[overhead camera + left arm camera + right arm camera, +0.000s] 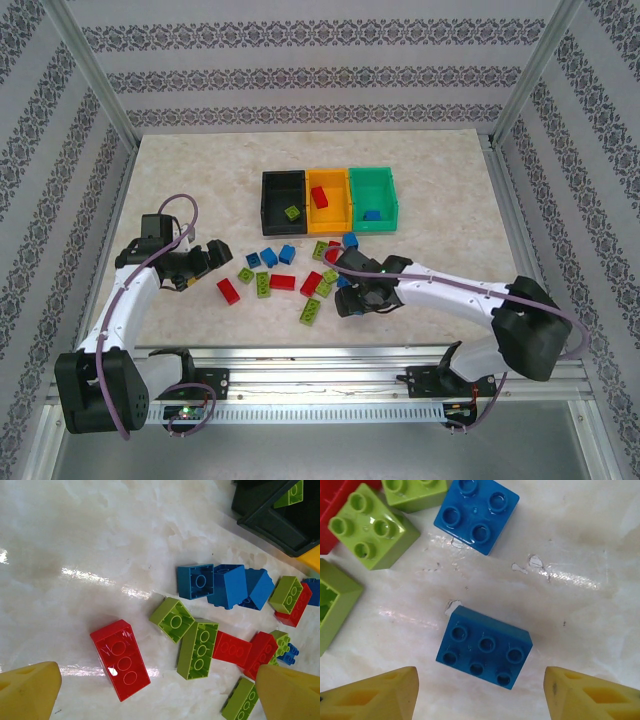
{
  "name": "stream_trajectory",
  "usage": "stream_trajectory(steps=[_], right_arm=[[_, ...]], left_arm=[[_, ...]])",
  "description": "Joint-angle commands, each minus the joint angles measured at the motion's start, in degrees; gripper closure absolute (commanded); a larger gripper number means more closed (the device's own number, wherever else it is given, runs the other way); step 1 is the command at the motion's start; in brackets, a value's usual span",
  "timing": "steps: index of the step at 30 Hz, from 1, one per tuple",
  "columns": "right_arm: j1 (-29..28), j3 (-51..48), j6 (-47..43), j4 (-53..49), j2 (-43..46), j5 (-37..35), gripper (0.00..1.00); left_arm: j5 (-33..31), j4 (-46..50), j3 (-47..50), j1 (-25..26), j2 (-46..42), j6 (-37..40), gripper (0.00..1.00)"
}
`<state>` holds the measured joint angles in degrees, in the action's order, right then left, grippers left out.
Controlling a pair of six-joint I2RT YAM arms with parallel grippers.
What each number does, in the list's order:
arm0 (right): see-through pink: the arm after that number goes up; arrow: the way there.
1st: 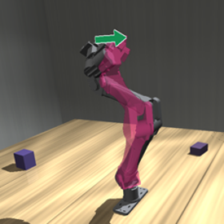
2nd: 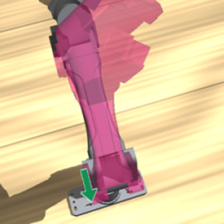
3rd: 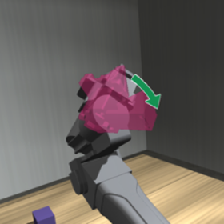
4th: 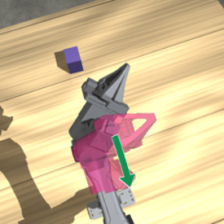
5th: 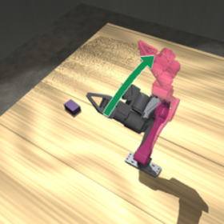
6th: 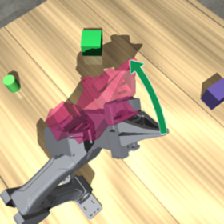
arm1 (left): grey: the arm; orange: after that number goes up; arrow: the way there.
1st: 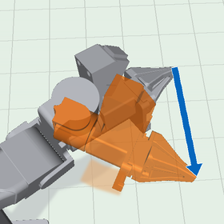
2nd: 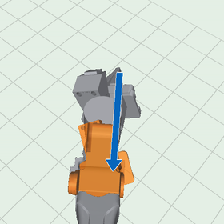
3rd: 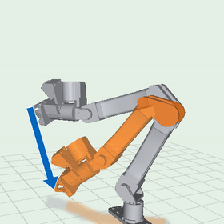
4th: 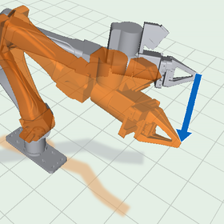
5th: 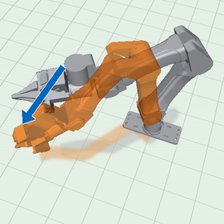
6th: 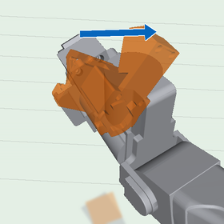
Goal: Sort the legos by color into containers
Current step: Pick up the lego from the bottom-center of the table.
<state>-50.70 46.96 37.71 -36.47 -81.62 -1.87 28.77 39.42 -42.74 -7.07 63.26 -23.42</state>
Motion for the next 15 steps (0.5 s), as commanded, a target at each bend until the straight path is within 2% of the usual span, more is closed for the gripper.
stream_trajectory(steps=[1,9,15], right_arm=[[-0.37,0.56,1.93,0.2,-3.39,0.2,0.33],[-2.17,5.24,1.04,1.5,-13.2,-0.92,0.36],[-2.65,6.47,0.92,2.02,-14.17,-1.4,0.59]], left_arm=[[-0.54,0.35,-0.19,0.57,-0.68,-0.23,0.0],[-1.01,0.48,-0.28,0.57,-0.94,-0.25,0.0],[-0.69,0.43,-0.25,0.52,-0.5,-0.22,0.0]])
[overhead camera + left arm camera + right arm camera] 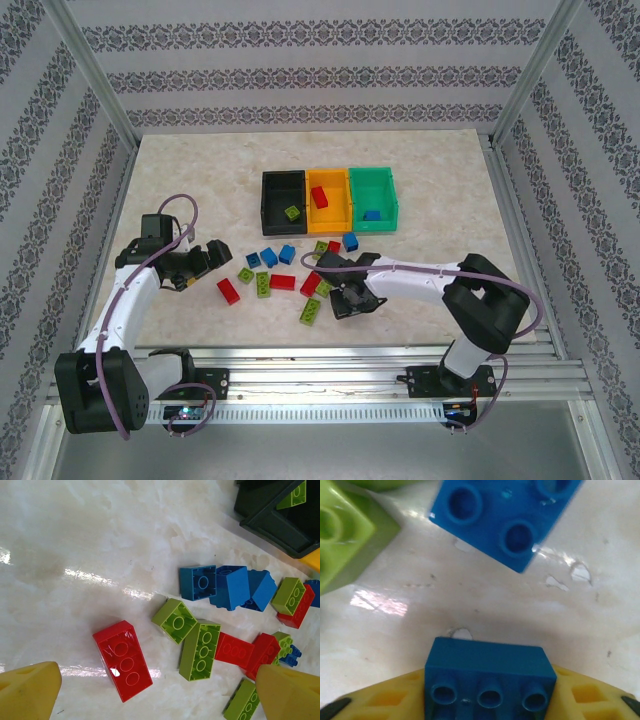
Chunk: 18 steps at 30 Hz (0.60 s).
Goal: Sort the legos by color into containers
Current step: Pick up the lego from the bottom-center of the table, then place the lego in the container.
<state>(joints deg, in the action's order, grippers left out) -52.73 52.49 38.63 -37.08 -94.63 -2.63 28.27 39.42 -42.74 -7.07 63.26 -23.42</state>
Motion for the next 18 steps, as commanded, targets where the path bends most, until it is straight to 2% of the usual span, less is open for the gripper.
stream_trajectory(steps=[1,6,12,18], right_arm=[[-0.58,1.15,-0.17,2.33,-0.82,-1.12,0.6],[1.35,4.0,-3.49,0.69,2.16,-3.73,0.6],[10.38,10.82,-11.3,1.79,2.97,-1.88,0.61],[21.04,20.92,-16.78,2.62,-1.28,-0.56,0.61]], left_arm=[[-0.23,0.48,-0.24,0.54,-0.43,-0.23,0.0],[-0.23,0.4,-0.27,0.57,-0.52,-0.28,0.0],[-0.07,0.35,-0.17,0.57,-0.52,-0.29,0.0],[-0.31,0.4,-0.26,0.57,-0.62,-0.18,0.0]])
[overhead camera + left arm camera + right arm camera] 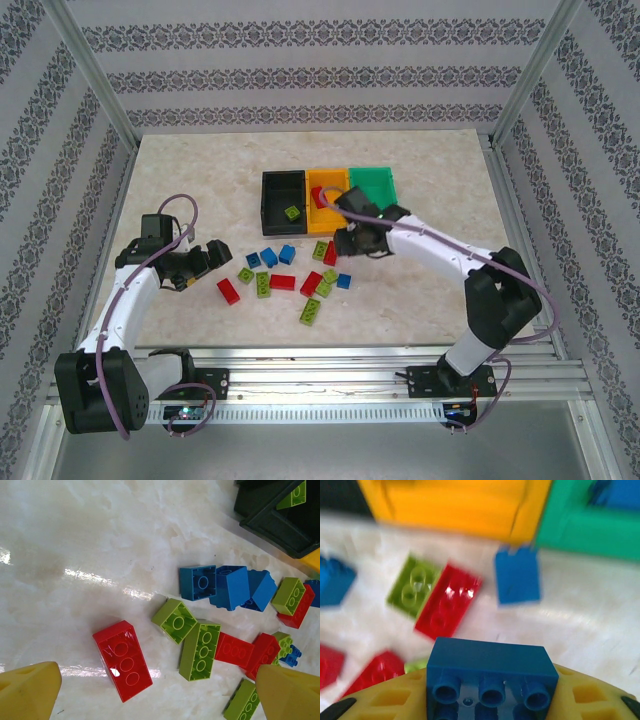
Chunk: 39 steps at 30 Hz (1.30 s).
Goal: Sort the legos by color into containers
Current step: Place the lego in the container.
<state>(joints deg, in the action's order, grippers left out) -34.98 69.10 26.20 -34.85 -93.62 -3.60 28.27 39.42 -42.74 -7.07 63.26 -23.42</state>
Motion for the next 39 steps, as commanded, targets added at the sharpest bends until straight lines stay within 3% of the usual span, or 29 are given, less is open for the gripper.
stream_trajectory(steps=[1,11,17,39], right_arm=[[4.97,6.76,-4.31,-0.3,-3.82,0.42,0.61],[14.51,21.56,-2.9,-0.55,-18.46,-1.31,0.59],[16.07,25.04,-2.37,-0.71,-22.84,1.87,0.48],[16.29,17.66,-2.3,2.55,-16.02,2.46,0.41]], left_arm=[[-0.4,0.39,-0.24,0.57,-0.6,-0.23,0.0],[-0.67,0.47,-0.24,0.57,-0.5,-0.27,0.0],[-0.67,0.47,-0.32,0.57,-0.43,-0.22,0.0],[-0.13,0.23,-0.22,0.61,-0.11,-0.33,0.0]])
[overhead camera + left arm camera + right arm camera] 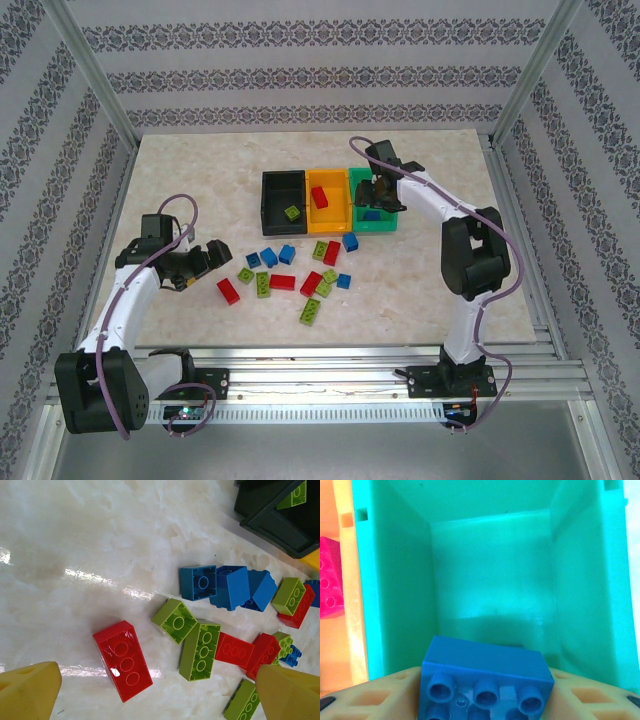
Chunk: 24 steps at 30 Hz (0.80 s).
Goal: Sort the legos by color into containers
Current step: Place the lego in the container, then pick up the lego from the center of the table.
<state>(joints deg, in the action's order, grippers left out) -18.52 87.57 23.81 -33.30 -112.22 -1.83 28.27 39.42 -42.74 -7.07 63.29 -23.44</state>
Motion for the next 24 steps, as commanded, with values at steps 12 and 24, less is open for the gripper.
stream_trajectory(steps=[12,24], right_arm=[[-0.7,-2.54,-0.17,1.92,3.87,3.21,0.38],[-12.27,-9.96,-6.03,1.82,11.1,1.56,0.39]], left_arm=[[0.31,0.04,-0.22,0.65,-0.26,-0.36,0.0],[0.05,0.16,-0.17,0.65,-0.36,-0.29,0.0]])
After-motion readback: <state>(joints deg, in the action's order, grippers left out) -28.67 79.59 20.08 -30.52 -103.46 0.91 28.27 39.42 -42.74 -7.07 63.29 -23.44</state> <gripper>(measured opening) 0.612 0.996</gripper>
